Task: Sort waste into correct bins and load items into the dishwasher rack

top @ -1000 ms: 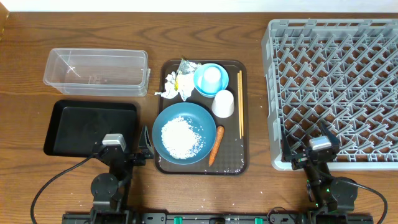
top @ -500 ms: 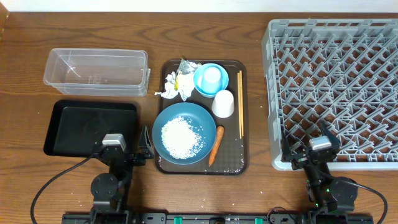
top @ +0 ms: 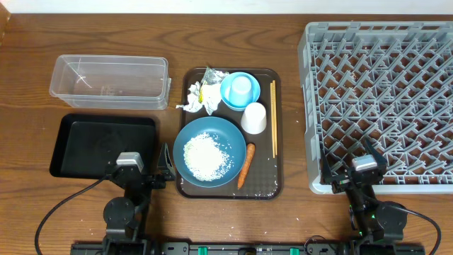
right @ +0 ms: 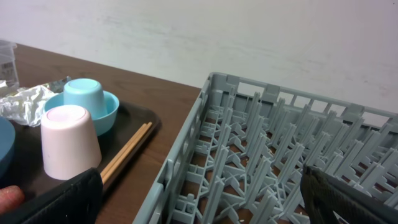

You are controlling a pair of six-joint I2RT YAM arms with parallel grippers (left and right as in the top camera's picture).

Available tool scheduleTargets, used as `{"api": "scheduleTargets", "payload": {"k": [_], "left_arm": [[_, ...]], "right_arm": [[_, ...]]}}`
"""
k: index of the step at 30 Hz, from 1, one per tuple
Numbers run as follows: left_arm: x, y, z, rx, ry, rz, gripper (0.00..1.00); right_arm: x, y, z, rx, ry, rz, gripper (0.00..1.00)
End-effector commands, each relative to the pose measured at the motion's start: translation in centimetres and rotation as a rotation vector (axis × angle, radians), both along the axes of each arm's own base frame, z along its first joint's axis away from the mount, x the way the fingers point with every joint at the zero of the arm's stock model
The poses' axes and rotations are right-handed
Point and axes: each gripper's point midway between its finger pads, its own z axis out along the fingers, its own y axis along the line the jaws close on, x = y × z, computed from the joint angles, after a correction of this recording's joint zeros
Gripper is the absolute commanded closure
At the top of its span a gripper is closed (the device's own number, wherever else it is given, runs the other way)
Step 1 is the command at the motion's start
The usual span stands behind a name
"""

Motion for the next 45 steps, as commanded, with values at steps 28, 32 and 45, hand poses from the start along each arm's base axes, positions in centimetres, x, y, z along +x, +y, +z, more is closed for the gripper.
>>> {"api": "scheduleTargets", "payload": {"k": [28,32,45], "left_arm": [[-0.6,-3.7,6.0,-0.265,-0.228,-0.22,0.0],[-0.6,-3.7,6.0,-0.264,-0.23,-0.22,0.0],[-2.7,-7.1,9.4,-0.24,-0.326,-0.453,0.0]], "right_arm": [[0.0,-0.4,0.0,-0.012,-0.003,-0.018,0.01],[0.0,-0.4,0.0,-0.012,-0.003,-0.018,0.01],[0.0,-0.4,0.0,-0.012,-0.003,-0.018,0.01]]}}
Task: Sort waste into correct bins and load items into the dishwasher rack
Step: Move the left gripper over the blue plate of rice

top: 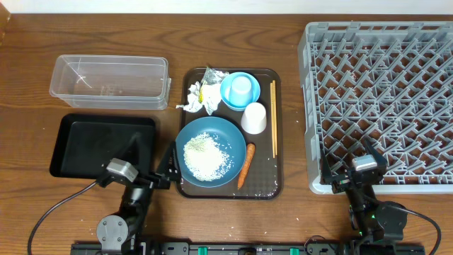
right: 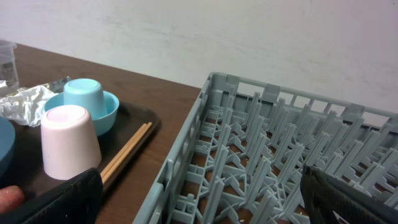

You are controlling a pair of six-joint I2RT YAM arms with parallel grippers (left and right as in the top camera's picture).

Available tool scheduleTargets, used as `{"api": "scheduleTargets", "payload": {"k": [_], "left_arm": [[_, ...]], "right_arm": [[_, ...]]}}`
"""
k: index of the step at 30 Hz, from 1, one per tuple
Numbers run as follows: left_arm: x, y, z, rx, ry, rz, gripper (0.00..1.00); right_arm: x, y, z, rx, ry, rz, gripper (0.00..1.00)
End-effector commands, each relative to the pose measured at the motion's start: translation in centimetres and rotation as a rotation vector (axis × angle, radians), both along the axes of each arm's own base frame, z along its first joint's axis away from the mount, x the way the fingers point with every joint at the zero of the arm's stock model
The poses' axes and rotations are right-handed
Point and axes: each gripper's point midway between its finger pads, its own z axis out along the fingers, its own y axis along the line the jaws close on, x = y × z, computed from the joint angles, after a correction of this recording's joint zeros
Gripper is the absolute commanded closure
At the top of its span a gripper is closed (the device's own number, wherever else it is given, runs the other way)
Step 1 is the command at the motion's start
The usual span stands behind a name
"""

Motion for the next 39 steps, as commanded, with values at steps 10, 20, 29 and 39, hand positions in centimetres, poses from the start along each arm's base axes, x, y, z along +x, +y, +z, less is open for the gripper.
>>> {"api": "scheduleTargets", "payload": {"k": [10,20,29,39], "left_arm": [[-5.2,-7.3,3.1,-0.026,0.159,-0.531,0.0],[-7.0,-10.8,5.1,-0.051,0.388,-0.891,0.0],[-5.4,-11.1,7.4,-0.114,0.413,-0.923,0.0],[2.1,-10.0,6.2,-0.095,0.477,-0.737,0.0]], "right_arm": [[0.0,-0.4,0.0,-0.012,-0.003,-0.018,0.01],[0.0,-0.4,0.0,-0.012,-0.003,-0.018,0.01],[0.0,-0.4,0.0,-0.012,-0.003,-0.018,0.01],[0.0,-0.4,0.0,-0.012,-0.003,-0.018,0.01]]}}
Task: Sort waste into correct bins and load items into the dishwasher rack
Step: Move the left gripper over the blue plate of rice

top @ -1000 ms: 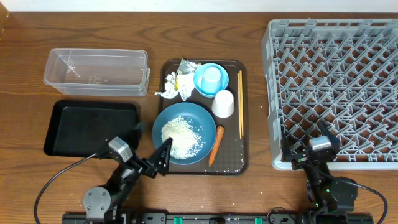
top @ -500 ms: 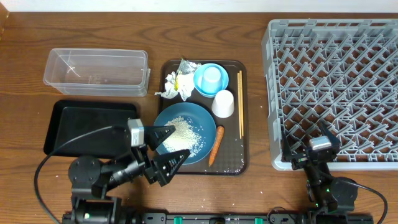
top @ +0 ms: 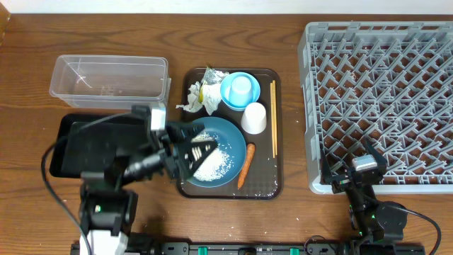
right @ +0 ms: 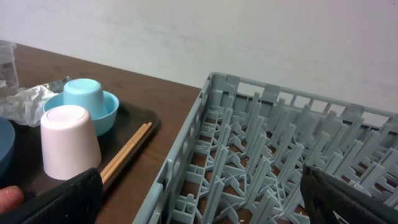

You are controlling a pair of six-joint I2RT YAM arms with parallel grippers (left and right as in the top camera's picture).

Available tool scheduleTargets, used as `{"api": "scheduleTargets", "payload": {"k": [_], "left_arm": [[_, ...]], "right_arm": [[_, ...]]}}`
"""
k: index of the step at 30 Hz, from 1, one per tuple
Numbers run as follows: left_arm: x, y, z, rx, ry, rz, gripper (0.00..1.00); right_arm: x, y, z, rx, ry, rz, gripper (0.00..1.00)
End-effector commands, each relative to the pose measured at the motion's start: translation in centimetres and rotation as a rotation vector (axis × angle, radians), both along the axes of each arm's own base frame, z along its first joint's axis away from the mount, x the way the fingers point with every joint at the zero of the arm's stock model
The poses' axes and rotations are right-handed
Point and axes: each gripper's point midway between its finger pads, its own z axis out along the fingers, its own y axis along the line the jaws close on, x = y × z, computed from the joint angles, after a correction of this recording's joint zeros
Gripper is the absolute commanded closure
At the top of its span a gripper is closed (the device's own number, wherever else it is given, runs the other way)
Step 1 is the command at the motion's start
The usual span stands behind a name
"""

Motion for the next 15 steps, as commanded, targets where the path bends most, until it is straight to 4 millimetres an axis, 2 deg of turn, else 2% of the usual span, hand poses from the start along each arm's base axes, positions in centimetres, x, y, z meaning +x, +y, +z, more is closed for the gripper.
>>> {"api": "scheduleTargets", "payload": {"k": [1,5,7,8,10,12,15], "left_arm": [[4.0,1.4,-1.3,0.087,-0.038,0.164,0.0],[8.4,5.5,-5.6,0.302,0.011,0.462,0.0],[9.2,8.1,-7.4,0.45,0.062,0.583,0.0],[9.2,8.6,-7.5,0.493,0.077,0.602,0.0],[8.7,9.7,-6.5,0.585,0.095,0.623,0.0],[8.0,10.2,-4.5,0.627,0.118,0.632,0.0],[6.1,10.3,-1.7,0.662,0.19,0.603,0.0]], "right_arm": [[0.0,-0.4,0.0,-0.011,-0.003,-0.018,0.01],[0.0,-0.4,0.0,-0.011,-0.003,-0.018,0.01],[0.0,-0.4,0.0,-0.011,-0.003,-0.018,0.01],[0.0,-0.4,0.0,-0.011,-0.003,-0.018,0.01],[0.0,-0.4,0.0,-0.011,-0.003,-0.018,0.01],[0.0,-0.4,0.0,-0.011,-0.003,-0.018,0.01],[0.0,-0.4,0.0,-0.011,-0.003,-0.018,0.01]]}}
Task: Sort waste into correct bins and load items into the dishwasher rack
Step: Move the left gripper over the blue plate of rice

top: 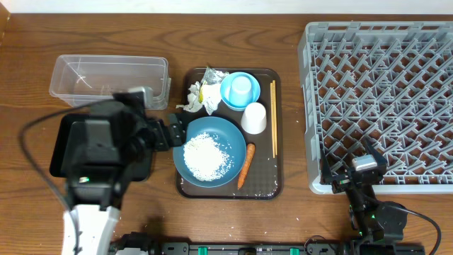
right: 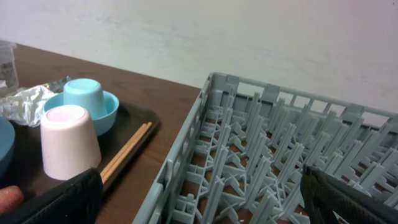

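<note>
A brown tray [top: 277, 185] holds a blue plate [top: 209, 152] of white rice, a carrot [top: 245, 164], a white cup [top: 254, 117] upside down, a light blue cup standing in a blue bowl [top: 239, 89], chopsticks [top: 274, 117] and crumpled wrappers [top: 199, 95]. My left gripper [top: 175, 132] hovers at the plate's left rim, fingers apart, holding nothing. My right gripper [top: 366, 173] rests at the front edge of the grey dish rack [top: 382, 92]; its wrist view shows the right gripper [right: 202, 199] wide open and empty, with the white cup [right: 69, 140] and chopsticks [right: 127, 152] off to its left.
A clear plastic bin [top: 110, 76] stands at the back left. A black bin [top: 62, 152] lies in front of it, largely covered by my raised left arm. The dish rack fills the right side of the table.
My left gripper was over the left part of the blue plate; now it is further left, at the plate's rim. The right arm and the tray's items have not moved.
Both arms were parked at the table's front edge. Then the left arm had turned a little toward the tray. Later it was raised, its open gripper over the plate of rice. Now that gripper sits at the plate's left rim, empty.
</note>
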You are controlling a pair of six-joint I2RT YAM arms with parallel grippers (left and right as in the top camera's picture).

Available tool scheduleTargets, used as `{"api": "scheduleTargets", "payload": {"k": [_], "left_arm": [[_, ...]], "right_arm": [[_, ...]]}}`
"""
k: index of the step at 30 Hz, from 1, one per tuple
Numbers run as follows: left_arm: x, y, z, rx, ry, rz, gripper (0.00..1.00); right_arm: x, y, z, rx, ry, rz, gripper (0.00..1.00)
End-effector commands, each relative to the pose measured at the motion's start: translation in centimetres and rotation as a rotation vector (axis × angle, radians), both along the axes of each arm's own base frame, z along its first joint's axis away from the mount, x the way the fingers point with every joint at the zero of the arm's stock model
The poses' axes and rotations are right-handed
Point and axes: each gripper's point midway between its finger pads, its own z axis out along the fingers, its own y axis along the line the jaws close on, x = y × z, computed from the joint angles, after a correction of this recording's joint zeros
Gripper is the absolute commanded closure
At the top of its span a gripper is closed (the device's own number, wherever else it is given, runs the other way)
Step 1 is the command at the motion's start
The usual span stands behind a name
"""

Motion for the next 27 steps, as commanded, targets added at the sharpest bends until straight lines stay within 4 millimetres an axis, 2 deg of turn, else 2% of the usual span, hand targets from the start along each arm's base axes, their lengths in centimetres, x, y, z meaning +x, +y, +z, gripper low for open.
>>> {"api": "scheduleTargets", "payload": {"k": [1,3,5,7,12,16,21,27], "left_arm": [[-0.5,1.2,5.3,0.114,-0.057,0.01,0.0],[-1.8,0.2,6.1,0.1,-0.016,-0.036,0.0],[-2.6,-1.8,6.7,0.012,0.0,-0.106,0.0],[-4.4,-3.8,5.9,-0.064,0.069,-0.202,0.0],[-5.3,-5.7,3.9,-0.071,0.168,-0.256,0.01],[-4.8,-6.5,1.2,0.048,0.264,-0.164,0.0],[-5.1,-9.7,-3.0,0.279,0.33,-0.187,0.01],[-4.7,-11.6,-8.2,0.524,0.393,-0.214,0.01]], "right_arm": [[0.0,-0.4,0.0,-0.011,-0.003,-0.017,0.01],[0.0,-0.4,0.0,-0.011,-0.003,-0.017,0.01],[0.0,-0.4,0.0,-0.011,-0.003,-0.017,0.01],[0.0,-0.4,0.0,-0.011,-0.003,-0.017,0.01],[0.0,-0.4,0.0,-0.011,-0.003,-0.017,0.01],[0.0,-0.4,0.0,-0.011,-0.003,-0.017,0.01],[0.0,-0.4,0.0,-0.011,-0.003,-0.017,0.01],[0.0,-0.4,0.0,-0.011,-0.003,-0.017,0.01]]}}
